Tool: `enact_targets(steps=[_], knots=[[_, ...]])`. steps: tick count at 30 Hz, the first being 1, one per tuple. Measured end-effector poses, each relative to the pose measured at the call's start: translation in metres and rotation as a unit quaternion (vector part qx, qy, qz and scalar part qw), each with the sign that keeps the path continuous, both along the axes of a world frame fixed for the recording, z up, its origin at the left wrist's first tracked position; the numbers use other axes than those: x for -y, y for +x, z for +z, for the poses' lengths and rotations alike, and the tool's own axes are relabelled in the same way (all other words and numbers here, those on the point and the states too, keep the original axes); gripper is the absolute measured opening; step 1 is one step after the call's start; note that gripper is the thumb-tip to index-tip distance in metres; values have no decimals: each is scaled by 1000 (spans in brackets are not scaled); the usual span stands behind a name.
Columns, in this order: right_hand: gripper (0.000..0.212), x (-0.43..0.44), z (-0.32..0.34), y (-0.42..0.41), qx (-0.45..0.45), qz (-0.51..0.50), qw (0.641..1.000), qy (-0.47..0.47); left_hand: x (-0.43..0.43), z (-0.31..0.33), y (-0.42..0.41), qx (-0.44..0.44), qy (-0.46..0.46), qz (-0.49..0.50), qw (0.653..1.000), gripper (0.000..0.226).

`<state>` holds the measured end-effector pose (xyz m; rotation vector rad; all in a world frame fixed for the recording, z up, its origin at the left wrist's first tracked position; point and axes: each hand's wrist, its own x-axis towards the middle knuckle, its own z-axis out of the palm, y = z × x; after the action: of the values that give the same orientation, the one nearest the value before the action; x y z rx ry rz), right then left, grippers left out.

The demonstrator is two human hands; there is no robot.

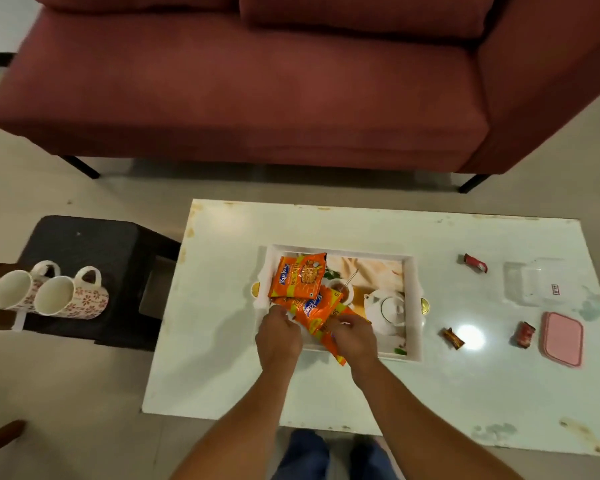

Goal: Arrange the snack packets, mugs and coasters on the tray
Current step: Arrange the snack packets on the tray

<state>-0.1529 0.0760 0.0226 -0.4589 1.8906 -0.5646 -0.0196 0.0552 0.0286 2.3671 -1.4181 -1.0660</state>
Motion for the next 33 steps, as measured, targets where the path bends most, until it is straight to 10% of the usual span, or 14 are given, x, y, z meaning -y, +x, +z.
enact_targets(steps=[14,25,33], knots=[[25,43,-50,12,-55,34,997,-45,10,-42,-17,26,-164,-21,986,23],[20,25,6,-143,-133,-20,986,-101,3,-19,-111,-87,-245,-65,964,21],[31,43,-24,-195,-74,-41,992,-96,53,-46,-179,-187,-64,-93,976,42]])
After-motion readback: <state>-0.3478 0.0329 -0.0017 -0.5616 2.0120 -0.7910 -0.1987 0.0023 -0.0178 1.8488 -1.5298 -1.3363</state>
